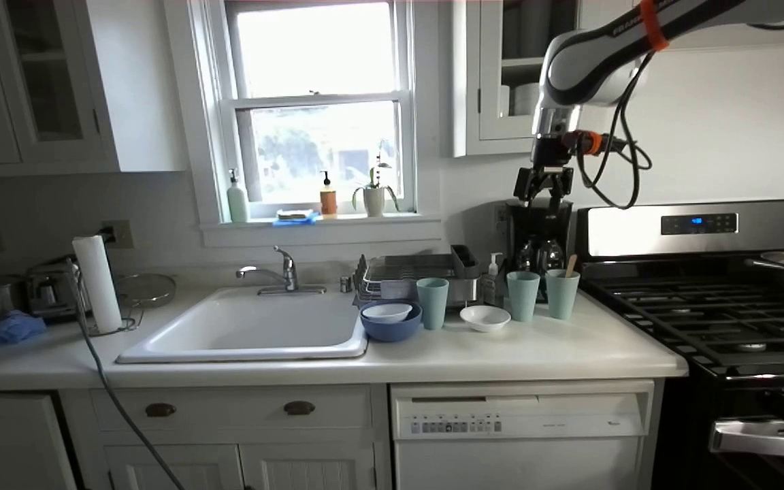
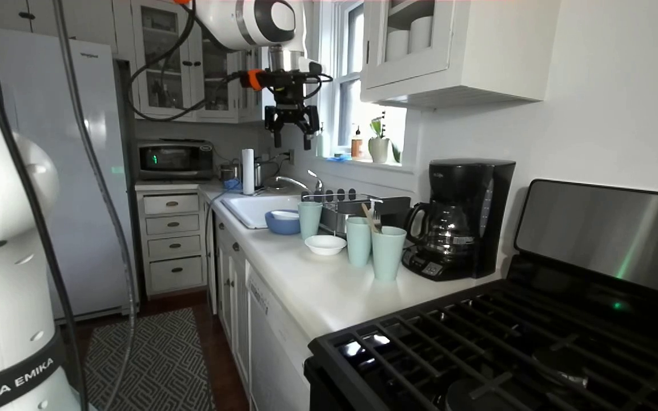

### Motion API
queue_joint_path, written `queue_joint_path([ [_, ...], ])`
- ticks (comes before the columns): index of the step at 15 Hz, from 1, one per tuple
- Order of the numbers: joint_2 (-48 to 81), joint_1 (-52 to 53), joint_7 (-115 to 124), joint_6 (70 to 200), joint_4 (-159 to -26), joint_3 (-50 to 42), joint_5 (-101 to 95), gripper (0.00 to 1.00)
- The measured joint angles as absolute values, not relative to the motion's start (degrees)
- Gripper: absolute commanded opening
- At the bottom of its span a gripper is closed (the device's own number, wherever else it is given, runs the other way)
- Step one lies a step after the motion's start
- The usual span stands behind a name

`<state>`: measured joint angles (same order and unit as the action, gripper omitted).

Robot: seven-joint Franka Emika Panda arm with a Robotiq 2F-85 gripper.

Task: Empty the middle cup onto counter

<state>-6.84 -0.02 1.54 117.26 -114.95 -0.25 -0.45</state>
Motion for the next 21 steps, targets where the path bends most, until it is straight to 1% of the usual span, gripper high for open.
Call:
queue_joint_path([
  [6, 1.08, -1.68, 1.37, 125.22, -112.23, -2.04, -1.36, 1.0],
  [14, 8.58, -1.79, 2.56, 128.47, -109.99, -2.81, -5.31, 1.0],
  [21, 9.76, -1.79, 2.59, 128.62, -108.98, -2.97, -5.37, 1.0],
])
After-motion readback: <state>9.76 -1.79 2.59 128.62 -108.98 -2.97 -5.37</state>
